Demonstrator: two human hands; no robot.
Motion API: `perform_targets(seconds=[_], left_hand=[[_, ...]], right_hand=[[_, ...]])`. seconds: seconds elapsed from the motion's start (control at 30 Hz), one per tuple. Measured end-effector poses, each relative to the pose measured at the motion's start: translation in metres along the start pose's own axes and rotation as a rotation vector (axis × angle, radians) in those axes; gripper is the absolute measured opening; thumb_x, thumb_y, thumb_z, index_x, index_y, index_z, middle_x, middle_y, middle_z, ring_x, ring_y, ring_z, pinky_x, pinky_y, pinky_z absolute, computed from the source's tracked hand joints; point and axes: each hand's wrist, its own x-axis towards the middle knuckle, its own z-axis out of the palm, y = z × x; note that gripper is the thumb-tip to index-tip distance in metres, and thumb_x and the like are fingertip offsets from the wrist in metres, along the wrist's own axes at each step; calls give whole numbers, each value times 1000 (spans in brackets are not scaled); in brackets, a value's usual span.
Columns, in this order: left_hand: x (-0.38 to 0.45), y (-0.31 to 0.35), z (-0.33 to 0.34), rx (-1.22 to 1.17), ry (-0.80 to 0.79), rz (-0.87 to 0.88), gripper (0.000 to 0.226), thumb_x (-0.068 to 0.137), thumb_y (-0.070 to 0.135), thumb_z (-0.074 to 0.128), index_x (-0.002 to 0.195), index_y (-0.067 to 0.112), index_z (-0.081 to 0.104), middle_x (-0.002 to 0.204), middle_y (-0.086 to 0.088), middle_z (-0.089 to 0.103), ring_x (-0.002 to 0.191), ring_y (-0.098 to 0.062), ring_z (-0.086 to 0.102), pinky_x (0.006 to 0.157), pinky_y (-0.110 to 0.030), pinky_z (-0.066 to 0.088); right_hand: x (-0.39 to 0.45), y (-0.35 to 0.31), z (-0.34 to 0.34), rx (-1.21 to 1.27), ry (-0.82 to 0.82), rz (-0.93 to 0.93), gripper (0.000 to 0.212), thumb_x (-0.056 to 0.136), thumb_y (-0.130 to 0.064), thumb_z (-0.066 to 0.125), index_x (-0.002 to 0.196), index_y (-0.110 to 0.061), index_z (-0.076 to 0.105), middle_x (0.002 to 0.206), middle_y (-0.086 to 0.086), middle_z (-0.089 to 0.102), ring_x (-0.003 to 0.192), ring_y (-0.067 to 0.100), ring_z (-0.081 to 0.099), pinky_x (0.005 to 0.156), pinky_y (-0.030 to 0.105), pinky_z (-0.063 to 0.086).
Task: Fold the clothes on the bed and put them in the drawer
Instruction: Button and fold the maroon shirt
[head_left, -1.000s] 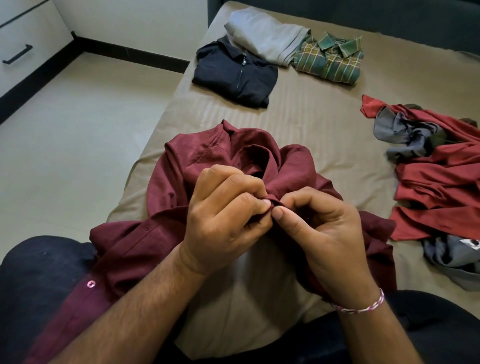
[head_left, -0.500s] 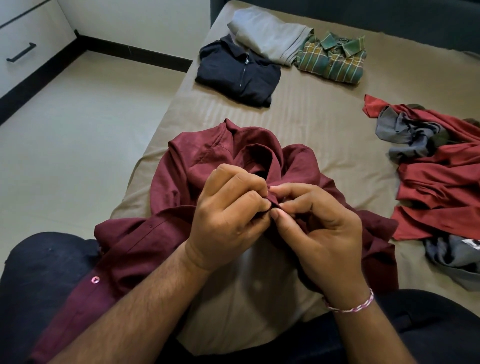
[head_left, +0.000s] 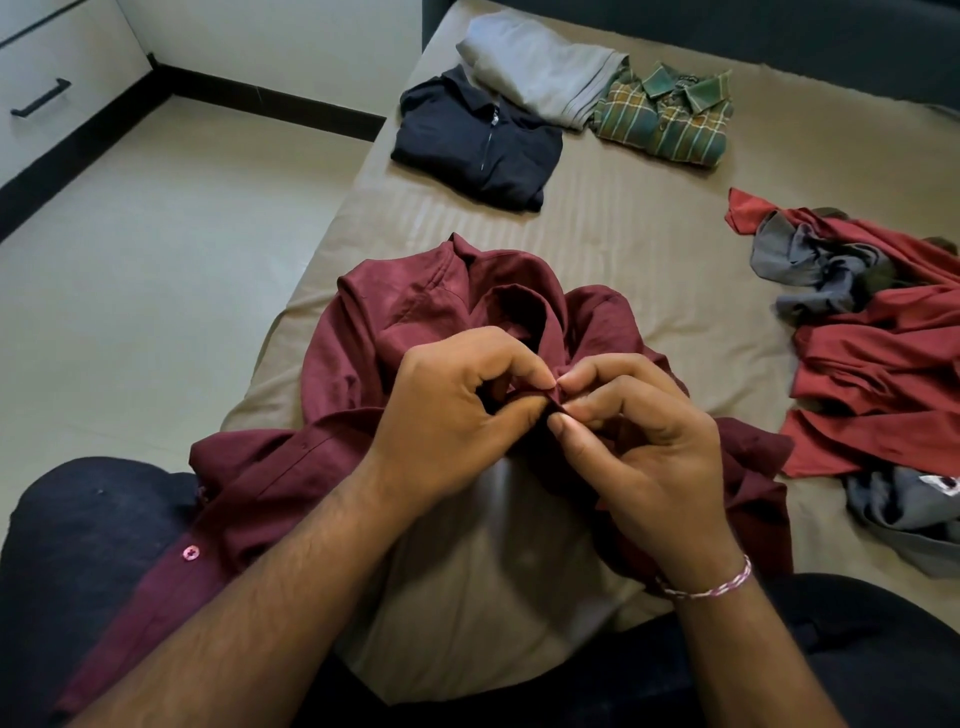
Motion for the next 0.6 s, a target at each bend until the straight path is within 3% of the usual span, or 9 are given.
perform_targets(seconds=[0.1,0.2,0.47,0.6], left_hand=[[0,-1,0,26,13,17,11,80,0,82,87,6,77,88,0,74,84,-13,72,74,-33,58],[0,0,1,87,51,38,11,79,1,82,85,8,77,86,3,73,81,-11,70,74,-29,56],[-1,-1,0,135,61,87,10,78,1,81,81,8,75,82,4,71,77,-12,67,72,-28,54],[-2,-1,1,79,49,-16,13,76,2,83,79,11,74,76,8,68,65,-13,64,64,-23,50]], right_hand=[[-1,3,3,-38,12,-18,9,83,6,79,83,0,72,108,11,66,90,24,70,71,36,60],[-1,4,7,-81,50,-39,10,83,6,80,83,0,72,111,10,65,88,22,71,75,28,58],[0,3,6,-130,51,-83,10,83,7,79,83,1,71,113,10,69,89,21,72,74,35,60],[0,0,6,-208,54,-100,10,83,5,81,81,0,72,107,7,68,93,17,70,78,28,57]])
